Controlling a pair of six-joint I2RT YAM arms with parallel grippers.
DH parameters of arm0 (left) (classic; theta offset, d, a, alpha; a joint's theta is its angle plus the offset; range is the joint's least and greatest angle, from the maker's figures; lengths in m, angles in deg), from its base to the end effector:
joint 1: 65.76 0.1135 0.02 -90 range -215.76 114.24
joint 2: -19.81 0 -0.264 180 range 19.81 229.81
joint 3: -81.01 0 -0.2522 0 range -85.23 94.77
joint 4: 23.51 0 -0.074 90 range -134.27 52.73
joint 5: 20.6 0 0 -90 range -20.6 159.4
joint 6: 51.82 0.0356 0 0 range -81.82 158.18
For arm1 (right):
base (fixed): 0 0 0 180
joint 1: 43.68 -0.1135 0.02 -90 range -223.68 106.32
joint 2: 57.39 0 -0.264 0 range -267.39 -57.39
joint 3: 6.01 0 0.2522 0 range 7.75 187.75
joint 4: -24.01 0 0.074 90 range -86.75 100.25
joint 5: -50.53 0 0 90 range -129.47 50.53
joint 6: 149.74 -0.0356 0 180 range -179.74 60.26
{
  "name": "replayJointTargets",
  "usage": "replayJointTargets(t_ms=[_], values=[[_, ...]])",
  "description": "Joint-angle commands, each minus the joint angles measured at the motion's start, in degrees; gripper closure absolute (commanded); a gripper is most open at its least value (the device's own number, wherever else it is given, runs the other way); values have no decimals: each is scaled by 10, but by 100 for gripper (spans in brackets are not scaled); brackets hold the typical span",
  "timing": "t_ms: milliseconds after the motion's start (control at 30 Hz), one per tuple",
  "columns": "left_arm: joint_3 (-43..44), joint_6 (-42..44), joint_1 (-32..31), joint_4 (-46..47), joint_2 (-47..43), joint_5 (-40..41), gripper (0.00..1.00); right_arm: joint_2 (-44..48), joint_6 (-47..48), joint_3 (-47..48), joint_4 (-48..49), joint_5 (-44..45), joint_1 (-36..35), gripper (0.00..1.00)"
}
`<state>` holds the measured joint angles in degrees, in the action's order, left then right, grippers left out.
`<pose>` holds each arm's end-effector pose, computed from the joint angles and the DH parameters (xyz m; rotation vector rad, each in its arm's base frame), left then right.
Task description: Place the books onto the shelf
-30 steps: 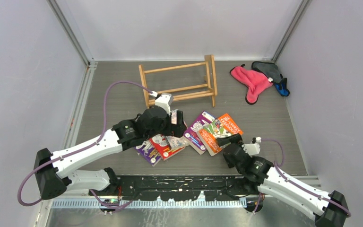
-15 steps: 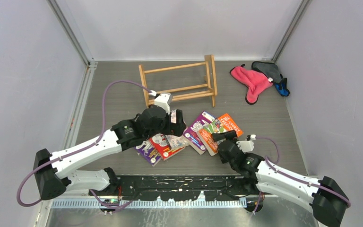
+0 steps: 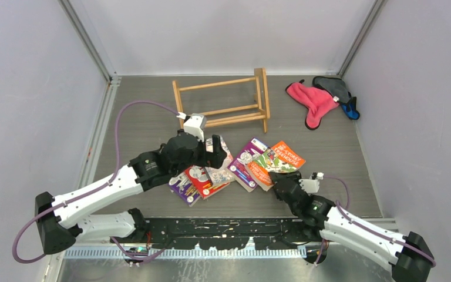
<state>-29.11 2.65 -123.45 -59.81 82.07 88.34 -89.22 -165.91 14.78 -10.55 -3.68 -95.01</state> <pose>0.1389 -0.1980 0.3289 0.1997 2.1002 -0.6639 0.0882 0.0769 0.1309 1.3185 1.8881 0.7700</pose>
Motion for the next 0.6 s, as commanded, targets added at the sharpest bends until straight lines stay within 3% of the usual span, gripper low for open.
replayJointTargets(t_ms=[0, 300, 567], values=[[-6, 3, -3, 23, -15, 19, 1, 31, 19, 10, -104, 26, -3, 64], [-1, -9, -3, 32, -14, 22, 1, 45, 85, 78, -155, 39, -4, 71], [18, -36, -3, 47, 14, -19, 0, 57, 233, 151, -121, 34, -3, 79]])
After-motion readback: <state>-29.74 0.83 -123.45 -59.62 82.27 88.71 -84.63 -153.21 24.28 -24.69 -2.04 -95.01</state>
